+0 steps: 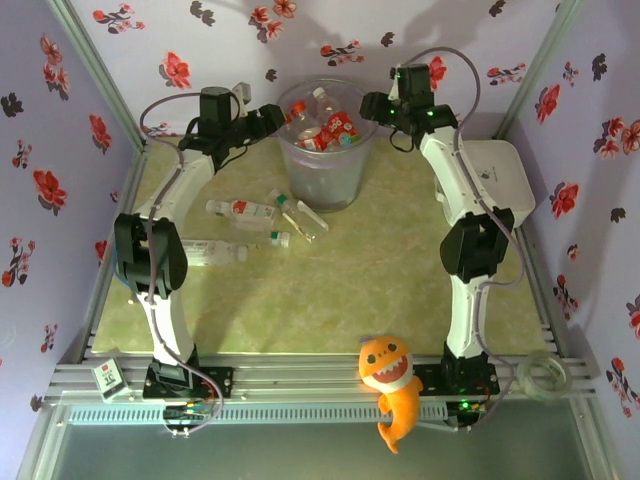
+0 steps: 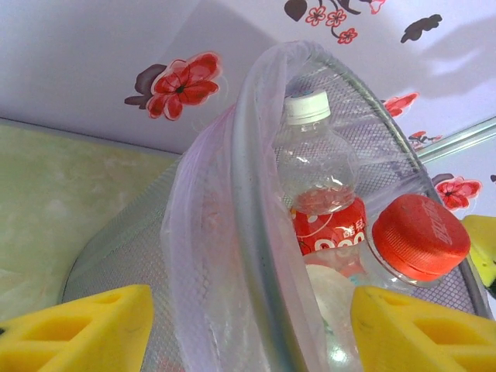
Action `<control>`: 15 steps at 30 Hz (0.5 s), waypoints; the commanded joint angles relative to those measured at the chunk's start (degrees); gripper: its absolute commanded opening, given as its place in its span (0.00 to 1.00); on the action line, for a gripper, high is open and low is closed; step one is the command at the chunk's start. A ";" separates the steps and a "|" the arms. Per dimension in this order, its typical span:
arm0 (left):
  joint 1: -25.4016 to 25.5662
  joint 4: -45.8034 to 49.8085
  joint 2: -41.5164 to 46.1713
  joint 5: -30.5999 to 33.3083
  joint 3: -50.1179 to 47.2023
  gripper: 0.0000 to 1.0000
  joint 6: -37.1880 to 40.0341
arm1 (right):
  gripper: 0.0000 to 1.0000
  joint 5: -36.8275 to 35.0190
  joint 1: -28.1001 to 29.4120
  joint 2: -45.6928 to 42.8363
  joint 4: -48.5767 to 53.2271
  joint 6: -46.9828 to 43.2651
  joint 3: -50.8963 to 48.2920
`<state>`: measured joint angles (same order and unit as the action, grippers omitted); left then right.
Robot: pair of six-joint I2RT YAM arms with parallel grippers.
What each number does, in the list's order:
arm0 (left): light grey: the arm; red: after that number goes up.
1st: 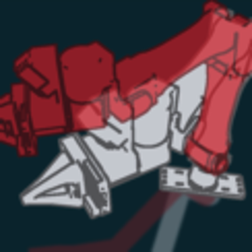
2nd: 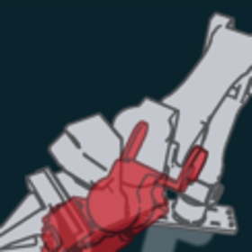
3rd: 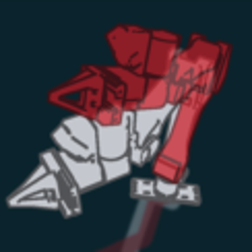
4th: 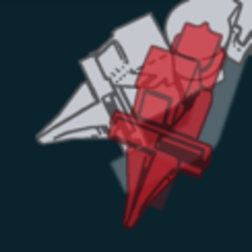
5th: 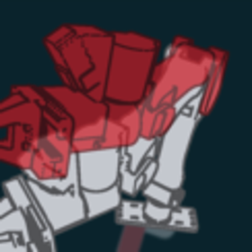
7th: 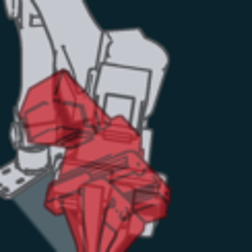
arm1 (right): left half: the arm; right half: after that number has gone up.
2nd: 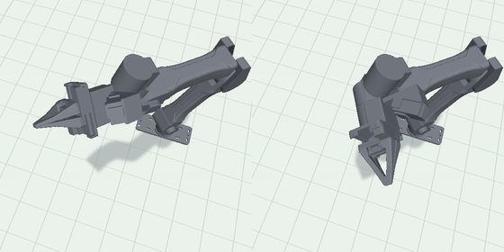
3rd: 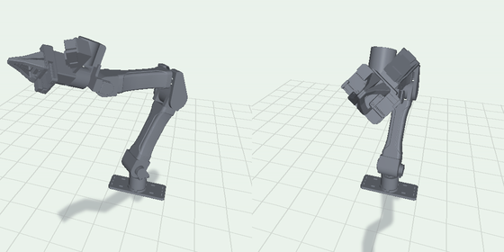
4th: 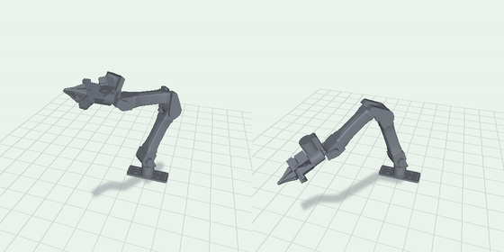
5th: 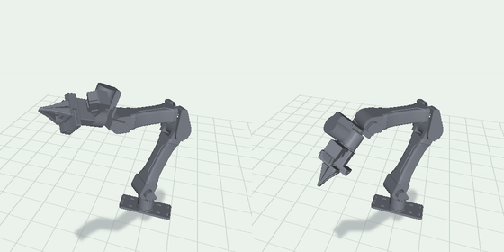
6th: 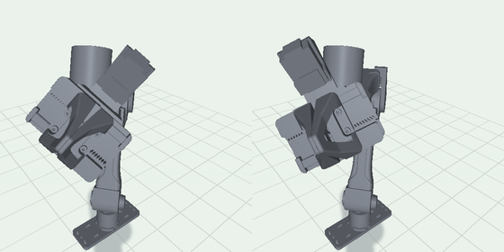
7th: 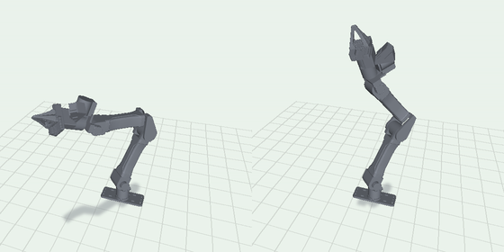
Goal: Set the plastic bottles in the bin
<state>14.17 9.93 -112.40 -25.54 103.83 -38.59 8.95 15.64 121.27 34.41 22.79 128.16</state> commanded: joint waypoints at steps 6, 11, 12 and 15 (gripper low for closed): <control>-0.56 1.32 3.97 0.07 1.47 0.70 2.51 | 0.41 3.77 0.17 0.15 -4.63 4.34 -4.94; -0.90 1.06 6.64 0.49 -0.04 0.72 2.82 | 0.30 3.69 0.17 -1.34 -7.20 5.79 -8.83; -1.03 0.82 7.29 0.58 -0.49 0.73 2.89 | 0.28 3.75 0.23 -1.62 -7.94 6.18 -9.62; -1.68 -0.20 9.89 0.88 -2.66 0.76 2.69 | 0.23 3.96 0.34 -2.61 -10.08 7.51 -11.64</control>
<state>13.47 11.14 -106.69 -25.47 102.76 -37.08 12.32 15.55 119.94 24.71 29.15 119.20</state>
